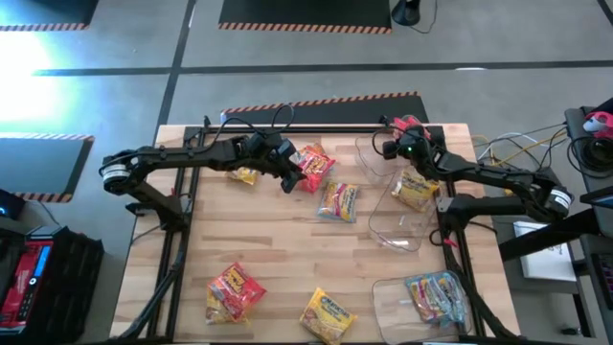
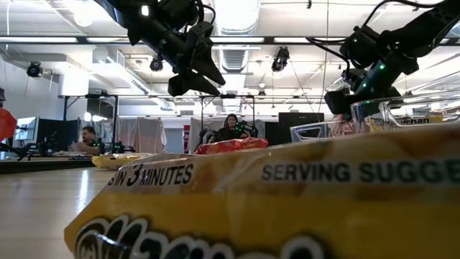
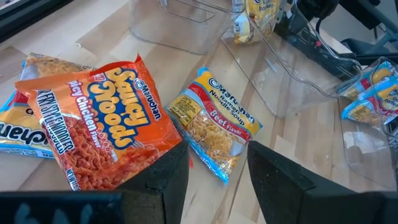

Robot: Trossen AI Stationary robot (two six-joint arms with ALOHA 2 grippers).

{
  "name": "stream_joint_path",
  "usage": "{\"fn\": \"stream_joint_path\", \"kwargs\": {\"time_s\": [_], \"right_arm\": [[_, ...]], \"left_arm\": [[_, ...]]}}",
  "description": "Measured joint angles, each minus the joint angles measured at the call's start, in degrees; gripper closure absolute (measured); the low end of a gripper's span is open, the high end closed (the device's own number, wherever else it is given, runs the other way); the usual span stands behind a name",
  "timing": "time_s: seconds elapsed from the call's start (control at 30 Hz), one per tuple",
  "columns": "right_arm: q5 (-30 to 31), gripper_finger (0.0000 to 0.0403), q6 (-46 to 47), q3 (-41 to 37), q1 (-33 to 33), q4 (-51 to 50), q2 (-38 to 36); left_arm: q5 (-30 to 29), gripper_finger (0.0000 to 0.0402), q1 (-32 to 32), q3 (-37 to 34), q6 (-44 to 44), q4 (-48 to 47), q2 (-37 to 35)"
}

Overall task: Sort Maruchan noodles
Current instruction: Put the orange noodle pack into the top transparent bin

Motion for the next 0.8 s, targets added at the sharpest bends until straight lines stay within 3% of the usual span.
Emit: {"fn": "stream_joint_path", "kwargs": {"time_s": [0.53, 0.8], "right_arm": [[-0.8, 0.0271, 0.0, -1.6, -1.0, -1.1, 0.0], [-5.9, 0.0271, 2.7, -1.6, -2.4, -5.2, 0.0]], "left_arm": [[-0.2, 0.0256, 0.2, 0.0, -0.3, 0.0, 0.0], [-0.2, 0.0256, 0.2, 0.0, -0.4, 0.1, 0.0]]}}
